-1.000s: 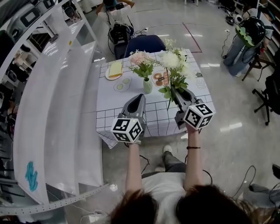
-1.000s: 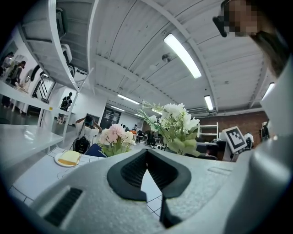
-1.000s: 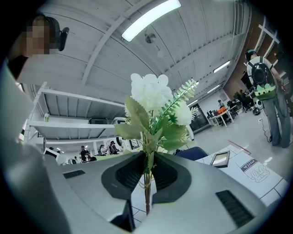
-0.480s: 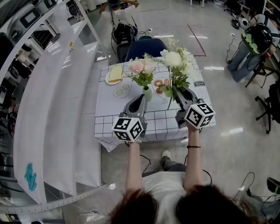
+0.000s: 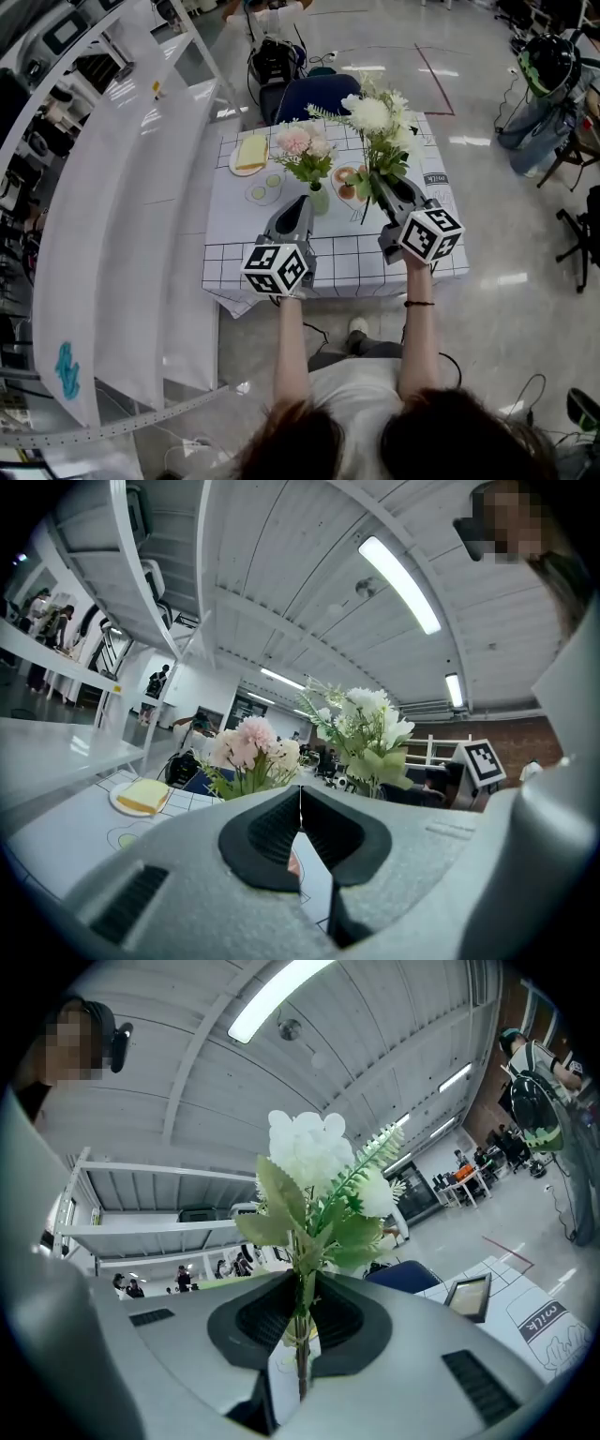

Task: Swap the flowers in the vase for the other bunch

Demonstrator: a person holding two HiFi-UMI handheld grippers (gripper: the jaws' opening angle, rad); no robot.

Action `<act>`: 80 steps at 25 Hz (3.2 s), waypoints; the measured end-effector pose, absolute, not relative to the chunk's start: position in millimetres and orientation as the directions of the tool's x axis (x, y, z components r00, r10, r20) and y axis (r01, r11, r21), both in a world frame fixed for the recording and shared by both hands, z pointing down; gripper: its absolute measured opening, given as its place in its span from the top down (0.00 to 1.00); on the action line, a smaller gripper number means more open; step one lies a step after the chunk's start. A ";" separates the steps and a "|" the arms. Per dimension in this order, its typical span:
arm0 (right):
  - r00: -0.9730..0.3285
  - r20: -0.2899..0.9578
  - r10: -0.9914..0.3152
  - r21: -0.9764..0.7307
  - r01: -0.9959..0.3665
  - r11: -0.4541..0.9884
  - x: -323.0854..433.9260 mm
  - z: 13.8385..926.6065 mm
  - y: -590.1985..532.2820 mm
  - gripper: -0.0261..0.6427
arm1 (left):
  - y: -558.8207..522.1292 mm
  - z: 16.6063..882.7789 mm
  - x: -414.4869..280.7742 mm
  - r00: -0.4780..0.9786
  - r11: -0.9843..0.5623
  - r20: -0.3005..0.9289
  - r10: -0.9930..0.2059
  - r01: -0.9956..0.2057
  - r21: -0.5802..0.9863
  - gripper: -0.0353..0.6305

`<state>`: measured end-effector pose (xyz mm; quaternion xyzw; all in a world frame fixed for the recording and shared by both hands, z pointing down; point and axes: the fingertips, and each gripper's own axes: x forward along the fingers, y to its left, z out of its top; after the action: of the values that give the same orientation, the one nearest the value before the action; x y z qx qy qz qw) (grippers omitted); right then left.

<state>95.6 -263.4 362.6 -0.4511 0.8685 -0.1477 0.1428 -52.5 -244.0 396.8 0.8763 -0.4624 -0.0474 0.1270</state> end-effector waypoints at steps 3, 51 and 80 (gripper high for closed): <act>-0.559 -0.104 -0.823 -0.389 -0.738 0.551 95.6 368.1 -266.4 0.89 | -246.0 403.9 -53.6 0.565 -0.533 0.044 -0.824 -0.798 0.280 0.93; -0.495 -0.007 -0.869 -0.465 -0.768 0.441 100.3 421.5 -319.8 0.89 | -330.1 501.0 -55.1 0.621 -0.530 0.234 -0.748 -0.771 0.352 0.61; -0.433 0.018 -0.901 -0.470 -0.799 0.375 111.6 435.7 -313.8 0.89 | -352.6 501.7 -40.8 0.641 -0.570 0.212 -0.738 -0.760 0.313 0.65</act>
<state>111.6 -313.8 435.7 -0.5184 0.8200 -0.2097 0.1218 -40.8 -352.6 501.7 0.8856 -0.4226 0.0290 0.1904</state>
